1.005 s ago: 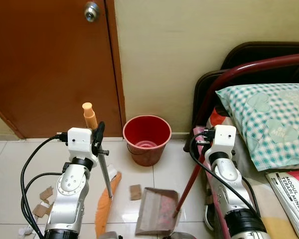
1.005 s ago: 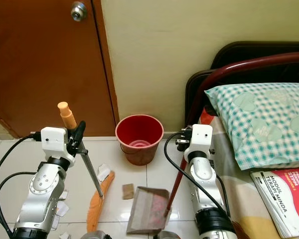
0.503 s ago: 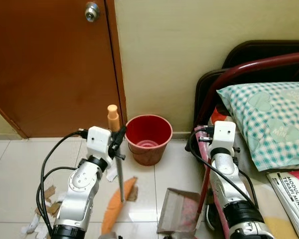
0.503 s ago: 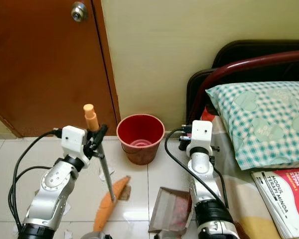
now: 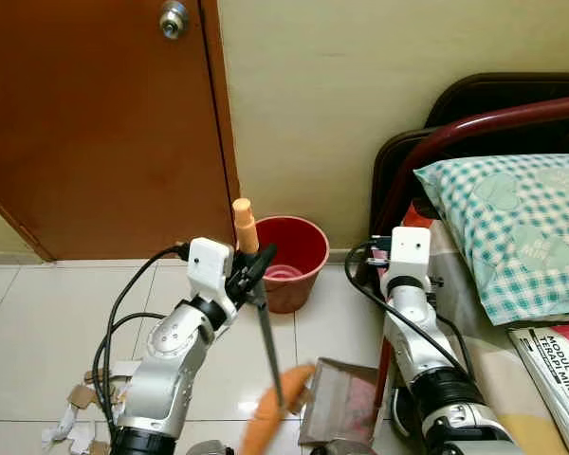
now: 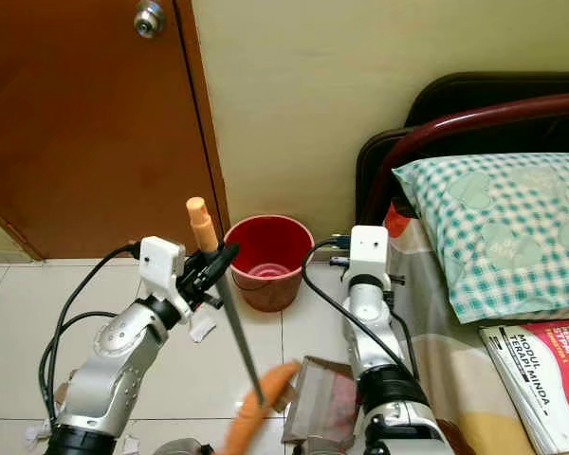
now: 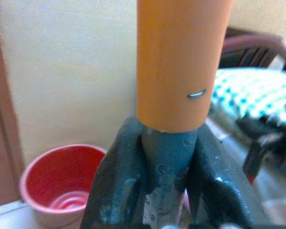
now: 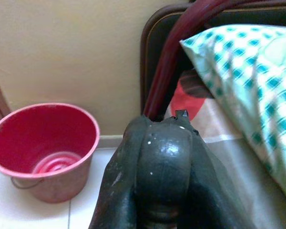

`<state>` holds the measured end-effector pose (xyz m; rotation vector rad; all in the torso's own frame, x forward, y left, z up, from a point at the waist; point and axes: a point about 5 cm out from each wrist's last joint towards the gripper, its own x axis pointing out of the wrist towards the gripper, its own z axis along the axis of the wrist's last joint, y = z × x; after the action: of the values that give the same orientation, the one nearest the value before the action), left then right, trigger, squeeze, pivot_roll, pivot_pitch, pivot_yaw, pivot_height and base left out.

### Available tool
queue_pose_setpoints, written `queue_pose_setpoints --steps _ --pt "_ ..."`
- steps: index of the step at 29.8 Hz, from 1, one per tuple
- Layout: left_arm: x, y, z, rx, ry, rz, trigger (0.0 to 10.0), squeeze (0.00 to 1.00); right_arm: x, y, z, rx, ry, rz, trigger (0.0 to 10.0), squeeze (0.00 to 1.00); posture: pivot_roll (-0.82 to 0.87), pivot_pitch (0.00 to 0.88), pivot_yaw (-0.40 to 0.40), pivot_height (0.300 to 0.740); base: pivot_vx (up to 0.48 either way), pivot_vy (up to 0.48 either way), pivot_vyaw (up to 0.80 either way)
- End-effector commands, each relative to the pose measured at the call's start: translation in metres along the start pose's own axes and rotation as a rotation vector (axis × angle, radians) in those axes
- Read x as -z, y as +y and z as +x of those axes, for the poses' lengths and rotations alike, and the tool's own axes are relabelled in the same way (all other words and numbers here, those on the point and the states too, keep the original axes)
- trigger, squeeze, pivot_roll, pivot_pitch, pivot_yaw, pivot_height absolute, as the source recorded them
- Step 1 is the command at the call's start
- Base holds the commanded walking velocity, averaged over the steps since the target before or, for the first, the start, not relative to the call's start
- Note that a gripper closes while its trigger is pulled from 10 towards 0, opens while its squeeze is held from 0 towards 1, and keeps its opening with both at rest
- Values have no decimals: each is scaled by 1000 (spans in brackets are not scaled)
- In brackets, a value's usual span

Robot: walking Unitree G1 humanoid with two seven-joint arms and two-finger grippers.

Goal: Sweep floor

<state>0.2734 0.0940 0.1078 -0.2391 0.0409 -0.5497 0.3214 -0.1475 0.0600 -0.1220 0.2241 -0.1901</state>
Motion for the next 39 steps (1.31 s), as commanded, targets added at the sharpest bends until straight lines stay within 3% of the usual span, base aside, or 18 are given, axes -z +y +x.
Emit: queue_pose_setpoints --steps 1,5,6,12,17,19,27,30,32,34,39 --pt "-17 2 7 -33 -82 -19 10000 0 -1 12 0 -60 20 31 10000 0 -33 87 -17 740 0 0 0" --pt "-27 16 8 -117 -125 7 10000 0 -3 15 -1 -85 13 46 10000 0 -34 93 -19 740 0 0 0" --pt "-33 26 5 -176 -149 37 10000 0 -3 14 -2 -84 10 45 10000 0 -33 103 -27 740 0 0 0" --pt "-53 56 -9 -316 -203 132 10000 0 -4 2 -5 -83 -8 -7 10000 0 -47 97 -78 740 0 0 0" --pt "-49 68 -19 -350 -174 158 10000 0 -4 -1 -10 -106 -36 -41 10000 0 -53 94 -74 740 0 0 0" --pt "-28 77 -32 -382 -78 158 10000 0 8 -13 -12 -51 9 15 10000 0 -53 88 -60 740 0 0 0" --pt "-1 72 -45 -342 7 174 10000 0 10 -25 -18 -56 -36 53 10000 0 -7 3 -24 740 0 0 0" --pt "-3 71 -42 -352 -5 162 10000 0 -3 -27 -13 -51 -101 83 10000 0 -15 62 6 740 0 0 0" --pt "0 69 -44 -349 -6 162 10000 0 -10 -27 -13 -55 -130 110 10000 0 -24 9 5 740 0 0 0" --pt "1 66 -43 -339 -6 163 10000 0 -16 -29 -11 -54 -146 137 10000 0 -30 52 8 740 0 0 0" --pt "8 54 -39 -285 2 175 10000 0 -8 -37 -16 -49 -114 182 10000 0 -38 40 0 740 0 327 0"
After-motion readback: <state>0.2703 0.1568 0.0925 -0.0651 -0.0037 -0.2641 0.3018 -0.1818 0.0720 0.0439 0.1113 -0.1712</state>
